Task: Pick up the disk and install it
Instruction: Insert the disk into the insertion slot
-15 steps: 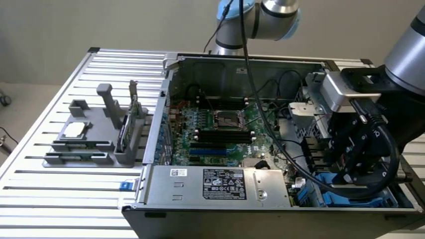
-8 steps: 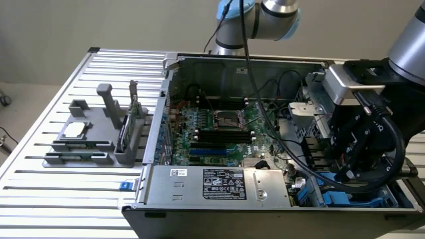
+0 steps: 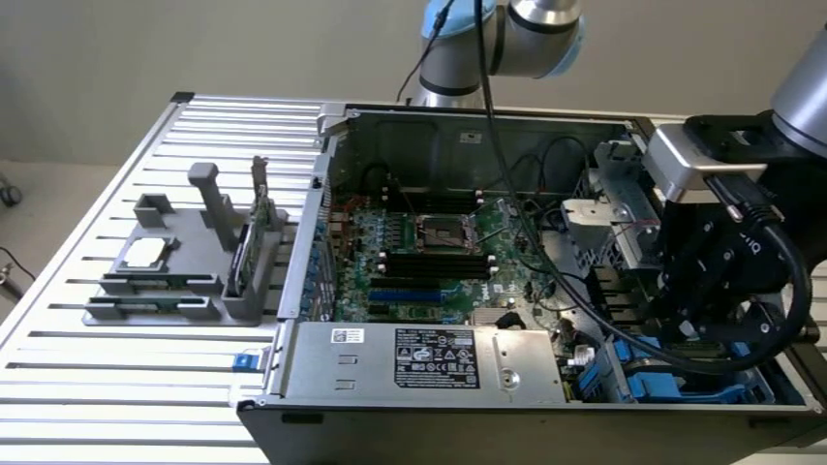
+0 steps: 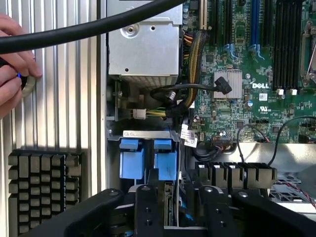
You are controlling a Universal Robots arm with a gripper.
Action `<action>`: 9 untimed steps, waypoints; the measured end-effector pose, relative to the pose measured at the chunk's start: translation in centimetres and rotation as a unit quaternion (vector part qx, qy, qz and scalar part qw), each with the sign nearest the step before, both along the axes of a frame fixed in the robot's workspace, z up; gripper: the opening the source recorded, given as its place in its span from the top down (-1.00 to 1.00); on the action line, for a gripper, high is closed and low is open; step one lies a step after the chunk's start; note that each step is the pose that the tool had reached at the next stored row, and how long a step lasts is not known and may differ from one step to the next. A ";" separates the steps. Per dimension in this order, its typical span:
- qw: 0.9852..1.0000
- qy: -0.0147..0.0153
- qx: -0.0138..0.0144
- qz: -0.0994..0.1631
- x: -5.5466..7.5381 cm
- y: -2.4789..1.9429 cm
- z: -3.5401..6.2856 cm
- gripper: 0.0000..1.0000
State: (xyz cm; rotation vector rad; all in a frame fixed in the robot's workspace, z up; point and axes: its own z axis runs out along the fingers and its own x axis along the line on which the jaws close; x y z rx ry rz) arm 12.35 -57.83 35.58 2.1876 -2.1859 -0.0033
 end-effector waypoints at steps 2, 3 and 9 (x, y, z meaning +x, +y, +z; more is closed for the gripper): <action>1.000 0.000 0.000 0.000 0.2 0.00 0.00 0.48; 1.000 0.000 0.000 0.001 0.3 0.00 -0.01 0.60; 1.000 -0.003 0.000 0.002 0.6 0.00 -0.23 0.79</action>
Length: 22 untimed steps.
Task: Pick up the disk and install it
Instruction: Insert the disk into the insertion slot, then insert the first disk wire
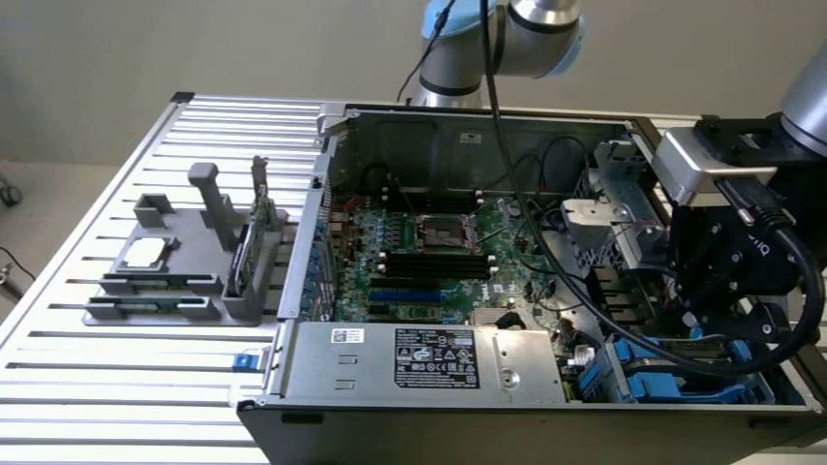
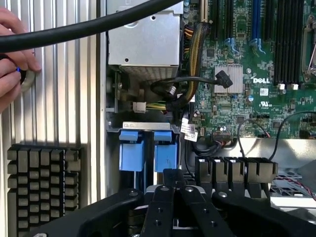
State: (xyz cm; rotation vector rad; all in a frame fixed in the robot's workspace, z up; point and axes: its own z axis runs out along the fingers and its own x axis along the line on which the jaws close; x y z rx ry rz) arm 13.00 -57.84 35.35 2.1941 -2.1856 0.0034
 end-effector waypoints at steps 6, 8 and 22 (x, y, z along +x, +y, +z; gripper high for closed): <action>1.000 -0.002 0.000 0.000 0.2 0.01 -0.19 0.79; 1.000 -0.002 0.000 0.000 0.2 0.02 -0.20 0.79; 1.000 -0.003 0.000 0.000 0.5 0.11 -0.19 0.79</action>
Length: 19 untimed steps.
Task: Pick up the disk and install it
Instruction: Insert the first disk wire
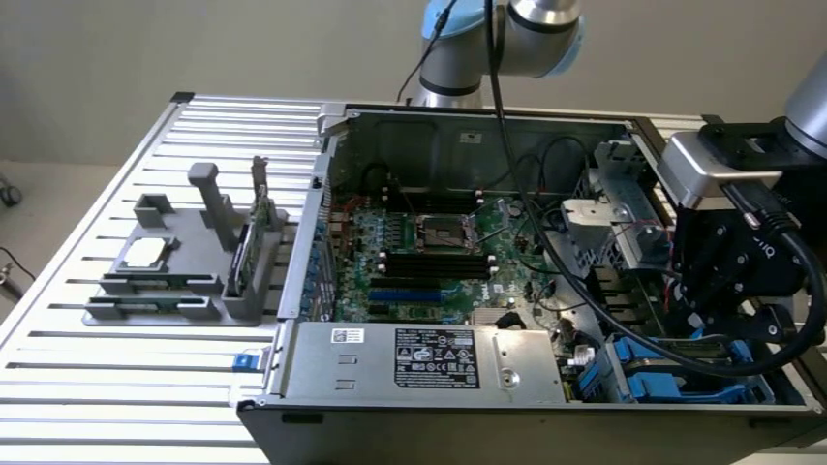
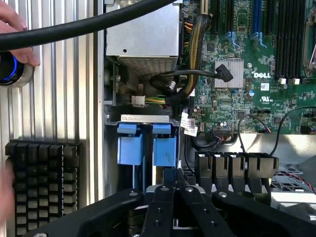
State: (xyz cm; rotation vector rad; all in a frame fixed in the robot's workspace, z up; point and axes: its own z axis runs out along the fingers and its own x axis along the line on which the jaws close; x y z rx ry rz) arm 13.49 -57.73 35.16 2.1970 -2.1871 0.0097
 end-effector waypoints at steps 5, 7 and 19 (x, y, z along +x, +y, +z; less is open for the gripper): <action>1.000 0.000 0.000 0.000 0.0 0.00 0.00 0.79; 1.000 0.000 0.000 0.000 0.0 0.00 0.00 0.76; 0.999 0.000 0.000 -0.047 0.0 0.00 0.61 0.39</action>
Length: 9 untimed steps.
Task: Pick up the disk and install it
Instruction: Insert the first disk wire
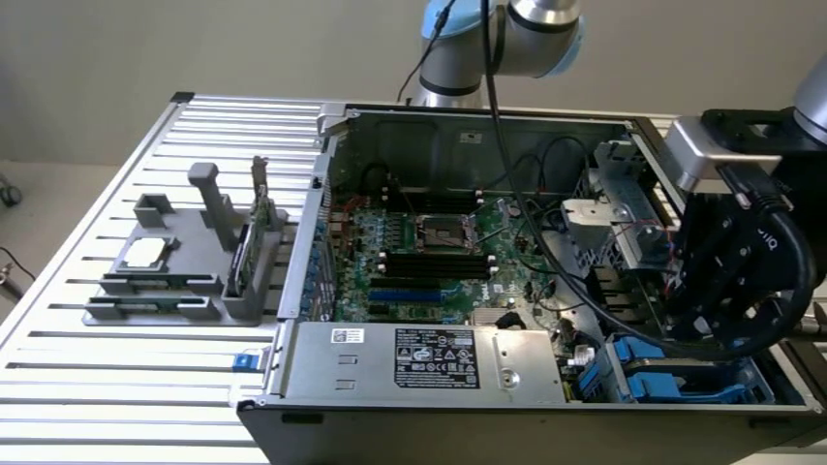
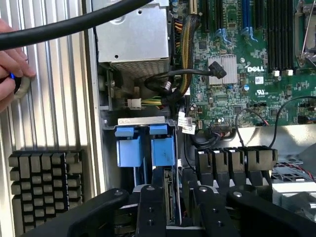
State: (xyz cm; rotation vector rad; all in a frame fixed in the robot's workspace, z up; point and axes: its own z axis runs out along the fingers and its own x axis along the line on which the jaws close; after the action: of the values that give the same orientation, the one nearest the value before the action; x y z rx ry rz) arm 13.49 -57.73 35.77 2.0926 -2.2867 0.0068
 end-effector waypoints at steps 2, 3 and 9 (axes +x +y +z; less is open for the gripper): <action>1.000 0.000 0.000 -0.012 0.0 0.00 0.39 0.39; 1.000 0.000 0.000 -0.019 0.0 0.00 0.58 0.39; 0.998 0.000 0.000 -0.056 0.0 0.00 1.70 0.39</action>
State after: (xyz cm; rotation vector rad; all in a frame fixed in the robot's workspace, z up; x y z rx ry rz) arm 13.49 -57.73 37.47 1.9618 -2.3996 0.0033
